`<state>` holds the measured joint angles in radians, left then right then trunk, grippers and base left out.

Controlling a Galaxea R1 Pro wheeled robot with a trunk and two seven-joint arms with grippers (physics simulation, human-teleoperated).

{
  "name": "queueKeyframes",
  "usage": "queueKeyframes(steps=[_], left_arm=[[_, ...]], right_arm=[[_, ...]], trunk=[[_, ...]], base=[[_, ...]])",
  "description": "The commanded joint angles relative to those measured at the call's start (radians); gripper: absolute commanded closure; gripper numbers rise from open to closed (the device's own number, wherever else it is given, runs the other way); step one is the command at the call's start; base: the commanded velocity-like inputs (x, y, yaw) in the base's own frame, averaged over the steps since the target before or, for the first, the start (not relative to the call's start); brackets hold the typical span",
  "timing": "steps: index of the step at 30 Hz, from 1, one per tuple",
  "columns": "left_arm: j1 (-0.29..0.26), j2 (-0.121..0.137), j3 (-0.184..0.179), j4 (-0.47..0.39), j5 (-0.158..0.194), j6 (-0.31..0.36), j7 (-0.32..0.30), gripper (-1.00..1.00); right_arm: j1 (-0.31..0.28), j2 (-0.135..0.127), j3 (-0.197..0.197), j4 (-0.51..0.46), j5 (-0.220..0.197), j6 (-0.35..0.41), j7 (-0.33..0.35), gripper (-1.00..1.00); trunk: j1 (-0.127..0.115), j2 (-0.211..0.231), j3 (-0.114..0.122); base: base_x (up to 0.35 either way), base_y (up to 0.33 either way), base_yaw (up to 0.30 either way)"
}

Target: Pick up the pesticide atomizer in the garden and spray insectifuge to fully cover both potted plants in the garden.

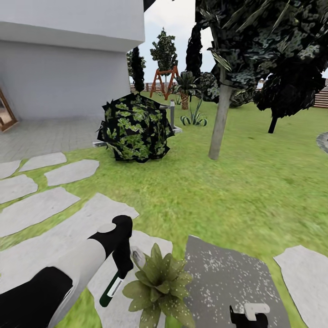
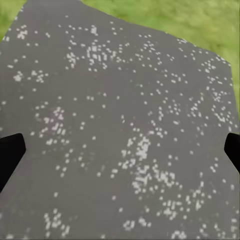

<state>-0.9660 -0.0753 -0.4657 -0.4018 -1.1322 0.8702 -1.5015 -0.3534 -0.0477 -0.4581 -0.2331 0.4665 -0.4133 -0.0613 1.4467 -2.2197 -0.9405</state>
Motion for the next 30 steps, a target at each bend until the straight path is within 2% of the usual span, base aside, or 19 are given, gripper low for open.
queueKeyframes(steps=[1,12,23,30], left_arm=[[0.0,0.0,-0.002,-0.002,-0.008,0.01,-0.009,1.0],[-0.002,0.0,-0.004,-0.003,-0.008,0.01,-0.009,1.0],[-0.002,0.0,-0.003,-0.003,-0.008,0.01,-0.009,1.0],[-0.001,0.001,-0.005,-0.001,-0.008,0.01,-0.008,1.0]], right_arm=[[-0.001,0.0,-0.005,0.001,0.011,-0.004,-0.004,-1.0],[-0.001,0.0,-0.005,0.001,0.011,-0.004,-0.004,-1.0],[-0.001,0.0,-0.005,0.001,0.011,-0.004,-0.004,-1.0],[-0.001,0.0,-0.005,0.001,0.011,-0.004,-0.004,-1.0]], trunk=[[0.0,0.0,-0.001],[0.0,0.0,-0.001],[0.0,0.0,-0.001],[0.0,0.0,-0.001]], base=[[0.056,0.043,0.0],[0.006,0.005,-0.216],[0.087,0.0,-0.013],[-0.188,0.106,0.0]])
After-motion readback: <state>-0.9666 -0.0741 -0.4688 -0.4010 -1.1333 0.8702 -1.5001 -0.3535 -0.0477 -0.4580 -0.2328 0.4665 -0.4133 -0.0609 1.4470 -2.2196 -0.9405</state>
